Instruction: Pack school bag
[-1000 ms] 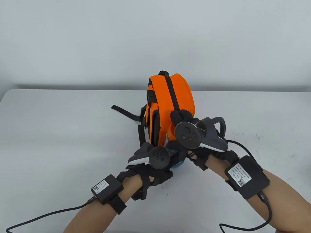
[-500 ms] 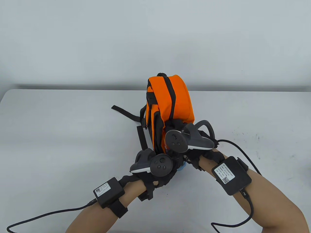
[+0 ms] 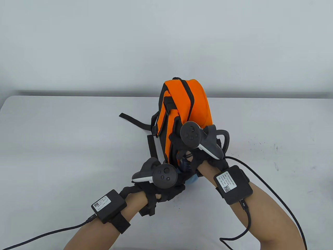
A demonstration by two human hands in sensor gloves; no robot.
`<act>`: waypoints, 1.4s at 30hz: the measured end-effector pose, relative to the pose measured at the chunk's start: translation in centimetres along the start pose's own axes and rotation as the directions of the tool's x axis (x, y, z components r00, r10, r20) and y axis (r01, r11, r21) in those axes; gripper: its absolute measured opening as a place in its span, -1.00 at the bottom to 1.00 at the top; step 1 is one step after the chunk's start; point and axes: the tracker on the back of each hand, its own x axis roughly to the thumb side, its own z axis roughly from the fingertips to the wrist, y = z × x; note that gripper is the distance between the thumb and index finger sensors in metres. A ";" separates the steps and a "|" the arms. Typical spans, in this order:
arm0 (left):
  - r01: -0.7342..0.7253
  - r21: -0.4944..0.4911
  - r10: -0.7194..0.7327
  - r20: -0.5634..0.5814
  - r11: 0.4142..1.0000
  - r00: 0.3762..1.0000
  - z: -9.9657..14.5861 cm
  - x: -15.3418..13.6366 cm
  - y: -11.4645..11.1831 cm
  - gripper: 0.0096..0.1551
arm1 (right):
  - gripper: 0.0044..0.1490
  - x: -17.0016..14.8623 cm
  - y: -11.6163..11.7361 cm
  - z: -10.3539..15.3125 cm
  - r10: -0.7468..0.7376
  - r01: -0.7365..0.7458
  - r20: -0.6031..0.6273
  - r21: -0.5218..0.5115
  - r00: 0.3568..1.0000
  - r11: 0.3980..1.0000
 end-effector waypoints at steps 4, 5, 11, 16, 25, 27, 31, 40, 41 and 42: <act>0.061 0.094 -0.045 -0.157 0.994 0.987 2.5 -2.3 3.0 -0.35 | -0.37 -0.1 0.0 -0.8 -0.042 0.040 0.020 0.108 0.999 0.993; 0.085 0.133 -0.056 -0.205 0.987 0.977 3.4 -3.1 4.2 -0.36 | -0.37 -0.3 -0.1 -1.0 -0.044 0.036 0.067 0.111 0.997 0.993; 0.136 0.207 -0.002 -0.544 0.969 0.839 8.3 -7.4 10.7 -0.09 | -0.39 -3.5 -0.3 -1.4 -0.137 0.077 0.307 0.201 0.942 0.977; 0.111 0.238 0.024 -0.501 0.965 0.865 9.4 -9.1 13.1 0.31 | -0.41 -7.9 -0.7 -1.8 -0.275 0.141 0.404 0.332 0.872 0.933; 0.111 0.257 -0.031 -0.295 0.960 0.955 4.1 -7.7 12.0 0.38 | 0.25 -10.8 0.5 -1.2 -0.062 -0.090 0.360 0.390 0.931 0.916; 0.161 0.303 -0.055 -0.329 0.939 0.943 3.6 -7.4 11.8 0.16 | 0.27 -11.1 0.9 -1.2 -0.026 -0.112 0.356 0.361 0.934 0.926; 0.227 0.274 -0.122 -0.353 0.935 0.927 2.9 -6.9 11.8 0.14 | 0.21 -10.9 1.1 -1.2 -0.010 -0.072 0.361 0.213 0.933 0.974; 0.225 0.413 0.054 -0.565 0.883 0.823 0.5 -9.9 12.2 0.00 | 0.28 -13.1 1.2 -3.8 -0.167 0.166 -0.006 0.152 0.986 0.974; 0.206 0.429 0.087 -0.570 0.880 0.817 0.4 -10.2 12.2 0.01 | 0.30 -13.2 1.2 -3.9 -0.197 0.196 -0.010 0.156 0.980 0.968; 0.185 0.426 0.097 -0.558 0.886 0.824 0.2 -10.5 12.3 0.00 | 0.33 -13.5 1.4 -4.1 -0.267 0.268 -0.032 0.164 0.963 0.949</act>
